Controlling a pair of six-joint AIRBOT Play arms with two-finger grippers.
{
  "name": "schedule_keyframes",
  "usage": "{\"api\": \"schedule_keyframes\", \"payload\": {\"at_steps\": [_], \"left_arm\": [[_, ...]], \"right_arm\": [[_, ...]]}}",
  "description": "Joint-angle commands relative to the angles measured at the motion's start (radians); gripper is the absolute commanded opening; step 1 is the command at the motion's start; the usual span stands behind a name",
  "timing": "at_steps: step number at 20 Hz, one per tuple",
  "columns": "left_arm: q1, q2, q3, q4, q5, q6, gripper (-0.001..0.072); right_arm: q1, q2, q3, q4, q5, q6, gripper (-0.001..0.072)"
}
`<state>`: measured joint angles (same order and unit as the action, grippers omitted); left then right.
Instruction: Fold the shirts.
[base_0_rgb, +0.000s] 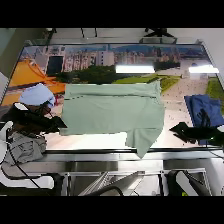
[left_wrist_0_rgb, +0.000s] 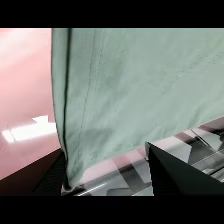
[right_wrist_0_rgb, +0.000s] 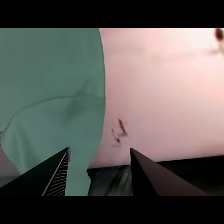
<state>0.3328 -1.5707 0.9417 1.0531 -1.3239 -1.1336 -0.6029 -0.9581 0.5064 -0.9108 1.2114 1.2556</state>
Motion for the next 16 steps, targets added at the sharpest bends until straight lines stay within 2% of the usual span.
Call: {"api": "schedule_keyframes", "payload": {"at_steps": [1, 2, 6, 7, 12, 14, 16], "left_arm": [[0.001, 0.001, -0.023, -0.111, 0.058, 0.072, 0.0254], [0.001, 0.001, -0.023, -0.149, 0.055, 0.106, 0.006], [0.002, 0.001, -0.023, -0.188, 0.061, 0.113, 0.0053], [0.002, 0.001, -0.023, -0.188, 0.061, 0.114, 0.0012], [0.002, 0.001, -0.023, -0.189, 0.058, 0.114, 0.0015], [0.003, 0.002, -0.012, -0.188, 0.03, 0.114, 0.0014], [0.004, 0.002, 0.041, -0.187, -0.032, 0.111, 0.0014]], "right_arm": [[-0.004, 0.03, -0.177, 0.045, -0.058, -0.046, 0.0438], [-0.004, 0.03, -0.217, 0.054, -0.075, -0.06, 0.0439], [0.018, 0.011, -0.262, 0.156, -0.121, -0.109, 0.0439], [0.047, -0.006, -0.262, 0.157, -0.139, -0.108, 0.0439], [0.291, -0.143, -0.252, 0.377, -0.234, -0.207, 0.043], [0.324, -0.164, -0.206, 0.409, -0.196, -0.248, 0.0149], [0.304, -0.148, -0.115, 0.39, -0.126, -0.246, 0.0053]]}}
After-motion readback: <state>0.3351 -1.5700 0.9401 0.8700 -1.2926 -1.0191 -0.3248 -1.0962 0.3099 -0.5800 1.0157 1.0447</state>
